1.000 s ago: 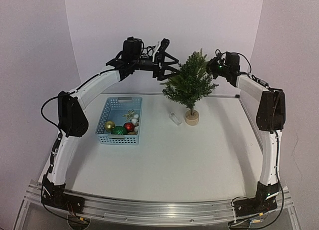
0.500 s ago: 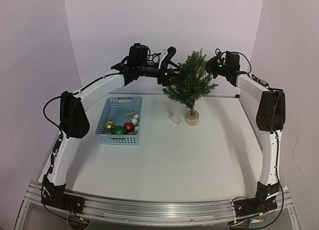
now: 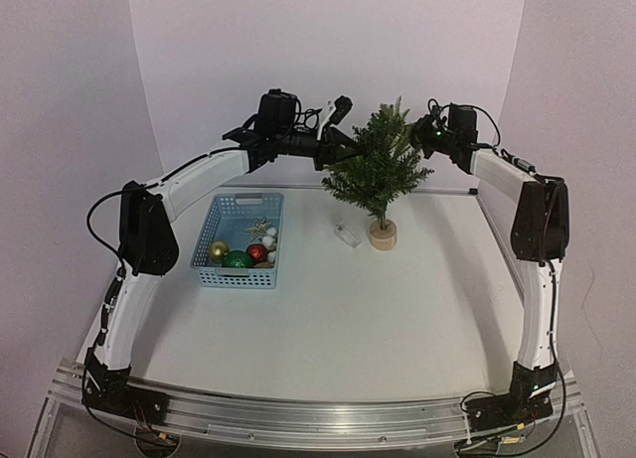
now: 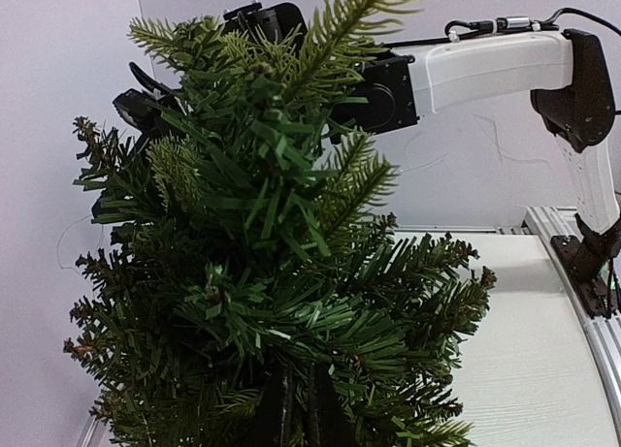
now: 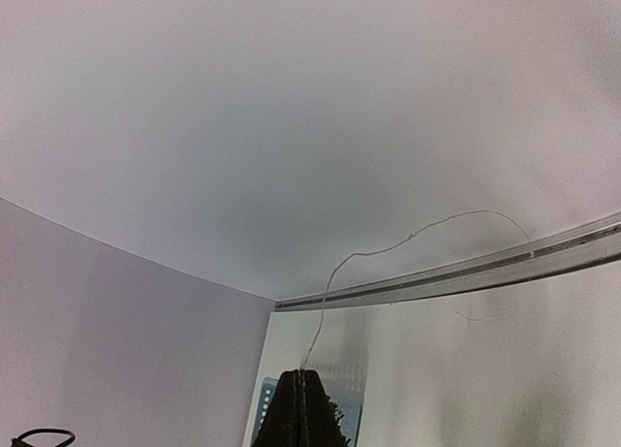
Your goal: Decorate the small christmas tree
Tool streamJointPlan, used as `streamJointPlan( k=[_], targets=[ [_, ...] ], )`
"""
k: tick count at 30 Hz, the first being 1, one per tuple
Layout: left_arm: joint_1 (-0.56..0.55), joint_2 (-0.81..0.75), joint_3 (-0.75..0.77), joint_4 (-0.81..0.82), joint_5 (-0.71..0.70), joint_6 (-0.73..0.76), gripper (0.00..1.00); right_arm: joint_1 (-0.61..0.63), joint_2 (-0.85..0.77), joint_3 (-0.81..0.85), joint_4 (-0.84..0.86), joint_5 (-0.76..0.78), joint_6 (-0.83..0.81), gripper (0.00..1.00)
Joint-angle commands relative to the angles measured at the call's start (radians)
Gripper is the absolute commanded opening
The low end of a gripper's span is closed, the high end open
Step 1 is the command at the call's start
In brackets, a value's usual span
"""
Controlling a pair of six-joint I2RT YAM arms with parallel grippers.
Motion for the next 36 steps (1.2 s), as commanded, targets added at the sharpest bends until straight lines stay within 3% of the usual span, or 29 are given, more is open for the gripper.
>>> streamJointPlan(
  k=[1, 11, 18, 24, 36],
  targets=[
    [-0.006, -0.101, 0.059, -0.077, -0.036, -0.012, 0.0, 0.017, -0.11, -0.03, -0.002, -0.014, -0.039, 0.0],
    [0.009, -0.203, 0.114, -0.263, -0.104, 0.062, 0.0, 0.095, -0.262, -0.195, -0.003, 0.019, -0.087, 0.0],
    [0.054, -0.278, -0.094, -0.263, -0.097, 0.095, 0.0, 0.111, -0.381, -0.369, -0.003, 0.067, -0.14, 0.0],
    [0.077, -0.316, -0.182, -0.265, -0.011, 0.171, 0.0, 0.111, -0.443, -0.448, -0.009, 0.021, -0.183, 0.0],
    [0.093, -0.316, -0.194, -0.264, 0.019, 0.205, 0.0, 0.108, -0.465, -0.521, -0.007, -0.015, -0.202, 0.01]
  ],
)
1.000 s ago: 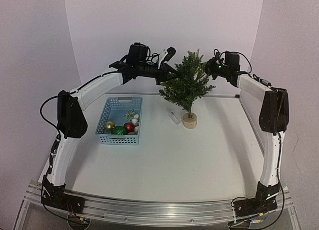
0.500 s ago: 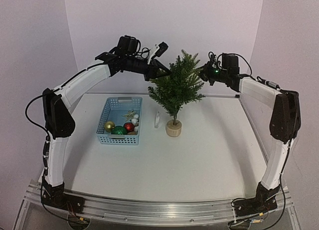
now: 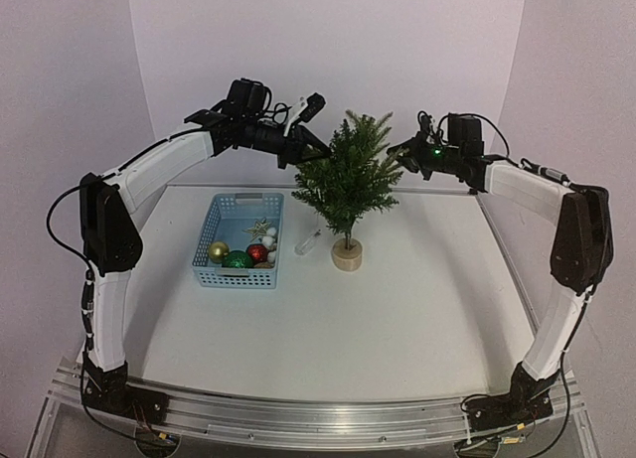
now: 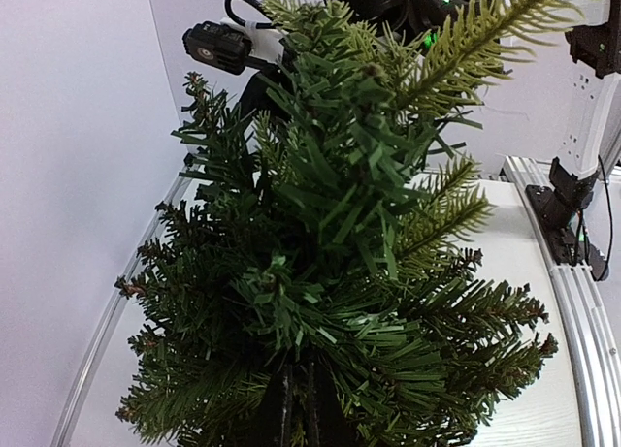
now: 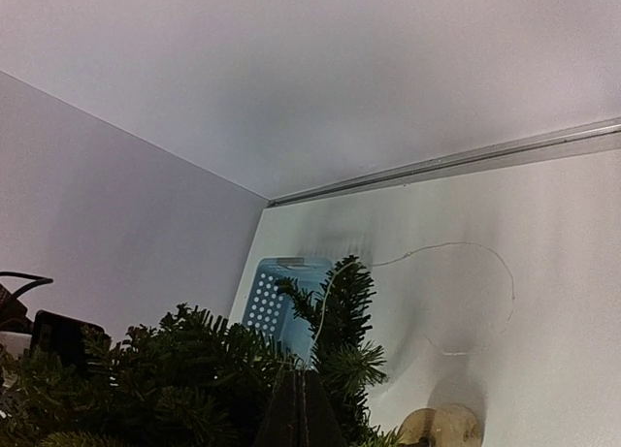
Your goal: Decorate the small christmas tree
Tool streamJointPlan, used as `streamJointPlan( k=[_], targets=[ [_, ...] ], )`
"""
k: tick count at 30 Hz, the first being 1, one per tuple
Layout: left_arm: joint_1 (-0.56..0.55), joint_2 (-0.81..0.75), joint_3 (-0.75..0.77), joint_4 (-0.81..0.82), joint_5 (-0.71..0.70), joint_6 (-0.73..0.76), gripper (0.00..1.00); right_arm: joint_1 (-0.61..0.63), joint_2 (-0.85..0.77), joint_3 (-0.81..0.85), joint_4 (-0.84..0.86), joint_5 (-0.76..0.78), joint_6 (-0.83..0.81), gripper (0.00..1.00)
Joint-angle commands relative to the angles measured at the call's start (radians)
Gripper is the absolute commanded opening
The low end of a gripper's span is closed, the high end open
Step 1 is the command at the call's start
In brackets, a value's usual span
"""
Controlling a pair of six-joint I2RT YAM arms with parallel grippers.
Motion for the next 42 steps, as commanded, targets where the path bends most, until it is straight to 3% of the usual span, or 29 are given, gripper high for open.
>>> streamJointPlan(
  k=[1, 7, 20, 23, 29, 33, 38, 42],
  targets=[
    [0.02, -0.069, 0.008, 0.024, 0.01, 0.04, 0.0, -0.013, -0.049, -0.011, 0.022, -0.016, -0.021, 0.02],
    [0.026, -0.068, -0.002, 0.012, 0.025, 0.061, 0.0, -0.028, -0.057, -0.036, 0.022, -0.017, -0.013, 0.29],
    [0.035, -0.045, 0.011, 0.026, 0.084, 0.064, 0.0, -0.134, -0.142, -0.161, 0.021, -0.097, -0.025, 0.67],
    [0.035, -0.038, 0.017, 0.023, 0.095, 0.062, 0.0, -0.163, -0.155, -0.19, 0.02, -0.131, -0.034, 0.85],
    [0.035, -0.031, 0.022, 0.018, 0.105, 0.061, 0.0, -0.173, -0.159, -0.262, 0.021, -0.098, -0.167, 0.87],
    [0.035, -0.03, 0.024, 0.014, 0.11, 0.061, 0.0, -0.171, -0.068, -0.29, 0.065, -0.107, -0.212, 0.86],
    [0.034, -0.024, 0.023, 0.008, 0.117, 0.06, 0.0, -0.129, 0.064, -0.368, 0.527, -0.153, -0.036, 0.84],
    [0.035, -0.019, 0.024, 0.011, 0.122, 0.052, 0.0, -0.072, 0.192, -0.306, 0.683, -0.11, -0.005, 0.85]
  ],
)
